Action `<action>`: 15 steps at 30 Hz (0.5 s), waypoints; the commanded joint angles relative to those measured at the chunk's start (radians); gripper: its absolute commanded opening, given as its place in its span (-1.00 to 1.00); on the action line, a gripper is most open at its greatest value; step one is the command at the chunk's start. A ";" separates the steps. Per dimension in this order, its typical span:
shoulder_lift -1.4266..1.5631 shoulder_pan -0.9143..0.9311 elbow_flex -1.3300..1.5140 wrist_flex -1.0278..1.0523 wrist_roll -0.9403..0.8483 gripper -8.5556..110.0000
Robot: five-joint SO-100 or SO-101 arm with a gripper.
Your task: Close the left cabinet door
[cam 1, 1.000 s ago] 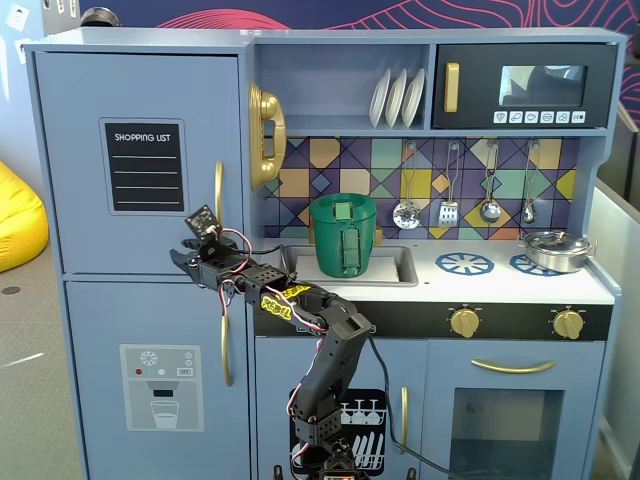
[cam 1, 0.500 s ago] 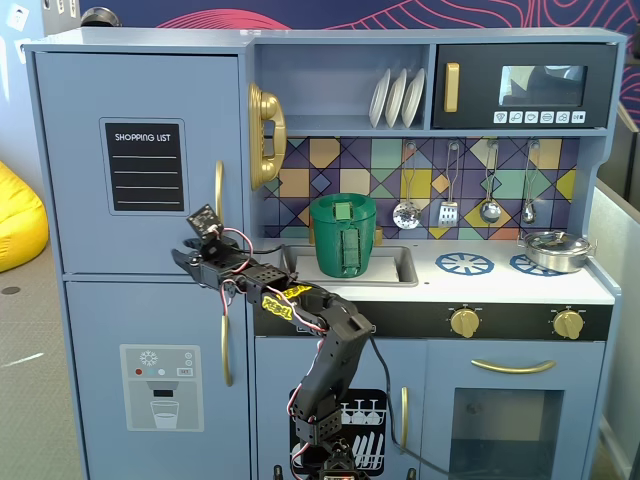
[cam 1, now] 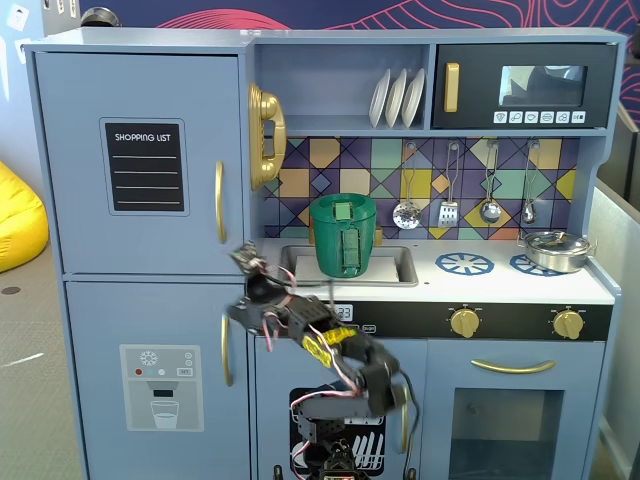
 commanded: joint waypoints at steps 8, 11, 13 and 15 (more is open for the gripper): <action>0.290 0.489 0.310 0.337 0.104 -0.86; 0.324 0.563 0.394 0.379 0.120 -0.86; 0.367 0.598 0.439 0.433 0.135 -0.86; 0.410 0.629 0.462 0.509 0.169 -0.86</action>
